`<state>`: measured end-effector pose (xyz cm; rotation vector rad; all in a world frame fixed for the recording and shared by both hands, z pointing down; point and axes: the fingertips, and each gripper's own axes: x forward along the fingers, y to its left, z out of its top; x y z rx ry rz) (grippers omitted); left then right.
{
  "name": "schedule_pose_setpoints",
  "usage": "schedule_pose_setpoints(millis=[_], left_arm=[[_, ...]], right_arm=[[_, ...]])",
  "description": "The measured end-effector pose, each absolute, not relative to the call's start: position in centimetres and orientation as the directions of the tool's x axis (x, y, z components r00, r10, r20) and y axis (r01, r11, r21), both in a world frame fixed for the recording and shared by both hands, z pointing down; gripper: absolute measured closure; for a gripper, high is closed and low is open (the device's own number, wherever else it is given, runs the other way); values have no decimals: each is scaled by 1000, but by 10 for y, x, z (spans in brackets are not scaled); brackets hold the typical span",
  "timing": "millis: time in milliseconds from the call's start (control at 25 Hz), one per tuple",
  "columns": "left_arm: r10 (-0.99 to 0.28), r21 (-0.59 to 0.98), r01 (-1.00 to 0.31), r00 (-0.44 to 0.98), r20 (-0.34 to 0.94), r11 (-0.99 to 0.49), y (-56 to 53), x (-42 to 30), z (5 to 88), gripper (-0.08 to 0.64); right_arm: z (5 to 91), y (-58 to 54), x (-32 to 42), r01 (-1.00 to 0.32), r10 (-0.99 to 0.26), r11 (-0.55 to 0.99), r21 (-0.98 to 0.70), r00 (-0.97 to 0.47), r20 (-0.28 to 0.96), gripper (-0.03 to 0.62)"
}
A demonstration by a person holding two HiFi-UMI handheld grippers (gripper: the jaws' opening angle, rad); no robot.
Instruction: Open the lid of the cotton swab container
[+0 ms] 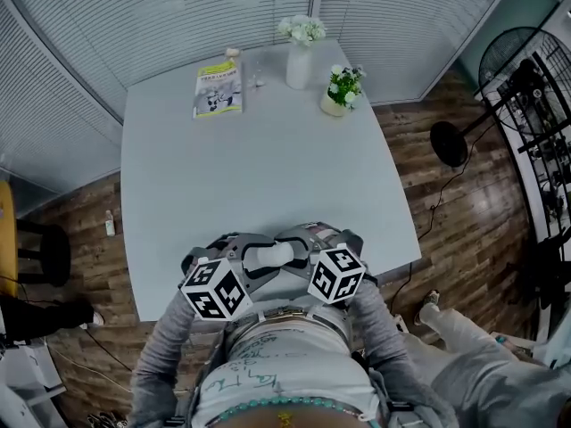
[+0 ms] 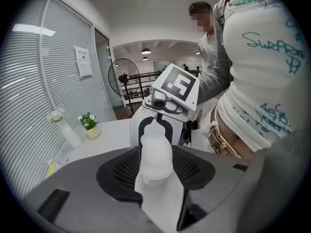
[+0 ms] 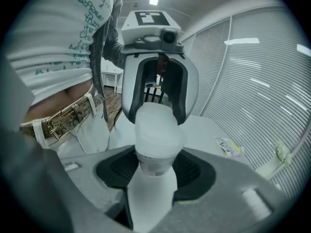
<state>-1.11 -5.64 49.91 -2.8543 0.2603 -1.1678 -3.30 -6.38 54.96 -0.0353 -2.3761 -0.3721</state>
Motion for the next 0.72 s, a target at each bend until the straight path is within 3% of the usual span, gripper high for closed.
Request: schedule_pose_setpoints(millis=[720], left_arm=[[-266,-181,-195,732,628,-964,-70,-18,483,370]], right_arm=[[563,-65,-30,106,-73,970,218,-728,681,380]])
